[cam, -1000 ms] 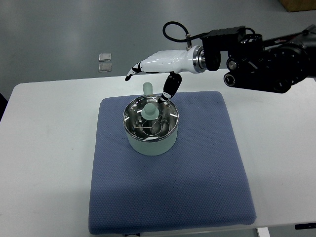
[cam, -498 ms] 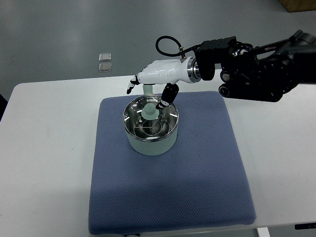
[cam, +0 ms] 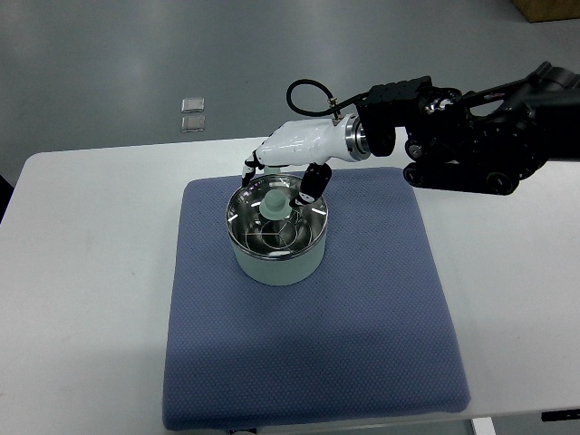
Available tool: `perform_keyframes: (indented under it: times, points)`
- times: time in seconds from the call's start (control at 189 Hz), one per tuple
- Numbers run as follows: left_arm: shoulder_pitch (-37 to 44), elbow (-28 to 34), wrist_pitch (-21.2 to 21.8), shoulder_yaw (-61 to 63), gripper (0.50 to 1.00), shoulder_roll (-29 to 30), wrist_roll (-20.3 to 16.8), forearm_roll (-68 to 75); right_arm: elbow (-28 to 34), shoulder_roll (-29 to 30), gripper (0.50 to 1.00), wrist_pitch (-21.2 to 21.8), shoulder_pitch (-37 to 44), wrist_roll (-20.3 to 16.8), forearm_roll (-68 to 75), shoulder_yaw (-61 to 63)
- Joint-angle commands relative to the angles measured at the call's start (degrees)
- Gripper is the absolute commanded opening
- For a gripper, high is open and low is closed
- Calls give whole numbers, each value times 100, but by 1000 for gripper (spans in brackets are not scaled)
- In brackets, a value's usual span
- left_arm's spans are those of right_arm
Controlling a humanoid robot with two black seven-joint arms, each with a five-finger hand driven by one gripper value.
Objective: Open lid and place right of pot
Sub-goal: 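Lower the right hand and close its fingers around the green knob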
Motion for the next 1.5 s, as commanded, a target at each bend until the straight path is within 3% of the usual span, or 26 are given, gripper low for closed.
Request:
perform_keyframes:
  times: [0.0,0.942,1.493]
  points:
    - [0,0,-1,0,1000,0,0,0,0,5,756,-24,-4,-7,1,1]
    - [0,0,-1,0,1000,0,0,0,-53,137,723,-24,-162,-130,-96,9]
    - [0,0,-1,0,1000,0,0,0,-53,137,670,-24,-162,-139,-96,9]
